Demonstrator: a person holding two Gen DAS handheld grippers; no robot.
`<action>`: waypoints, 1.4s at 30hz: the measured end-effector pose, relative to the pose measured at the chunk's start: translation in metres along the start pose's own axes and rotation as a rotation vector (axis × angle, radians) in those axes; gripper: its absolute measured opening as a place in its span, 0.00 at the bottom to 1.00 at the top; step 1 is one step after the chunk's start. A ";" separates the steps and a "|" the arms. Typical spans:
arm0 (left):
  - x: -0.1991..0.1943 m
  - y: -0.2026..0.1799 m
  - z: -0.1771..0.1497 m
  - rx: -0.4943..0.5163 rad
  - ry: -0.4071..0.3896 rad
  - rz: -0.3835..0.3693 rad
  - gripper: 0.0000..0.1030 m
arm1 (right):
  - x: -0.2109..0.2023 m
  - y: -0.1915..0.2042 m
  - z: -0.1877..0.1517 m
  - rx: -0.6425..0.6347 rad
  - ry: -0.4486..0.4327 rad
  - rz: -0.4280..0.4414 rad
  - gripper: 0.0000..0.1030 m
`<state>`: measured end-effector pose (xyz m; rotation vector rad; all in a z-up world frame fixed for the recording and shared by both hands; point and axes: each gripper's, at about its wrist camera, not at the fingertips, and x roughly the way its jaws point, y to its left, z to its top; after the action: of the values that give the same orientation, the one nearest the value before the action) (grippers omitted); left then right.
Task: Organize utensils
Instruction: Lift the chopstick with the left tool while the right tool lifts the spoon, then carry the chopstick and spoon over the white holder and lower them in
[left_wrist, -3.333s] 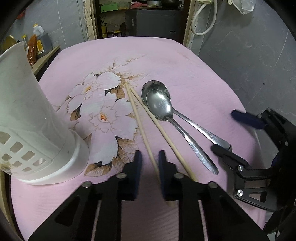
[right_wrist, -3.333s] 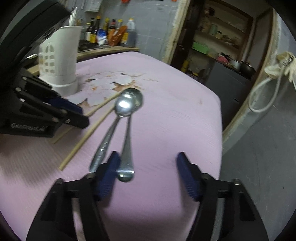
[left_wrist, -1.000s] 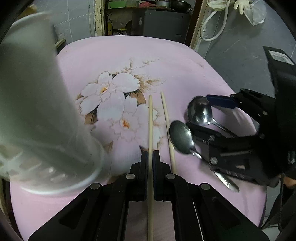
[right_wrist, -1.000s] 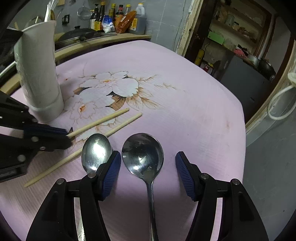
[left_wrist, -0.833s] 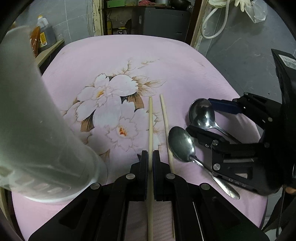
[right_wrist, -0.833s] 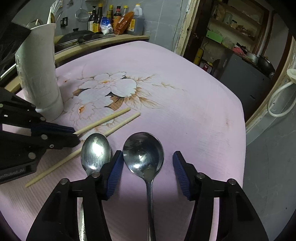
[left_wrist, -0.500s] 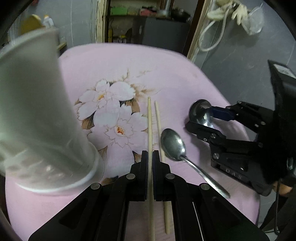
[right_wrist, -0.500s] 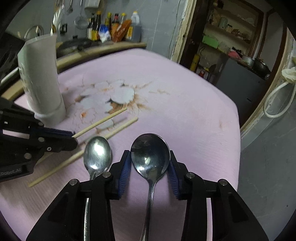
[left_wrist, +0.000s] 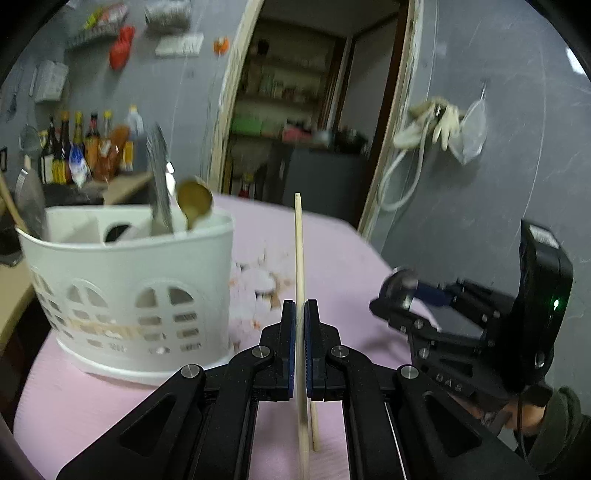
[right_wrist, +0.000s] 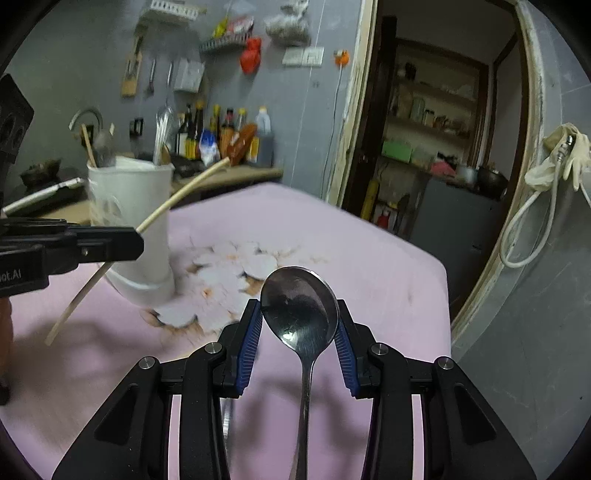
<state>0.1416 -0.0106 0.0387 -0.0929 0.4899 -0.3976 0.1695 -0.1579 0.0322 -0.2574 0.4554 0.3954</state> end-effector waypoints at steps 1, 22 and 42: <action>-0.005 0.000 0.000 -0.006 -0.026 0.007 0.02 | -0.002 0.001 0.001 0.006 -0.011 0.003 0.35; -0.039 0.032 0.007 -0.107 -0.095 0.009 0.02 | -0.007 0.009 0.008 0.062 -0.063 0.028 0.34; -0.034 0.034 0.008 -0.116 -0.075 0.007 0.02 | -0.015 0.004 0.012 0.099 -0.082 0.039 0.34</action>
<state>0.1296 0.0336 0.0547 -0.2170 0.4389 -0.3574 0.1599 -0.1551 0.0487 -0.1362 0.3988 0.4185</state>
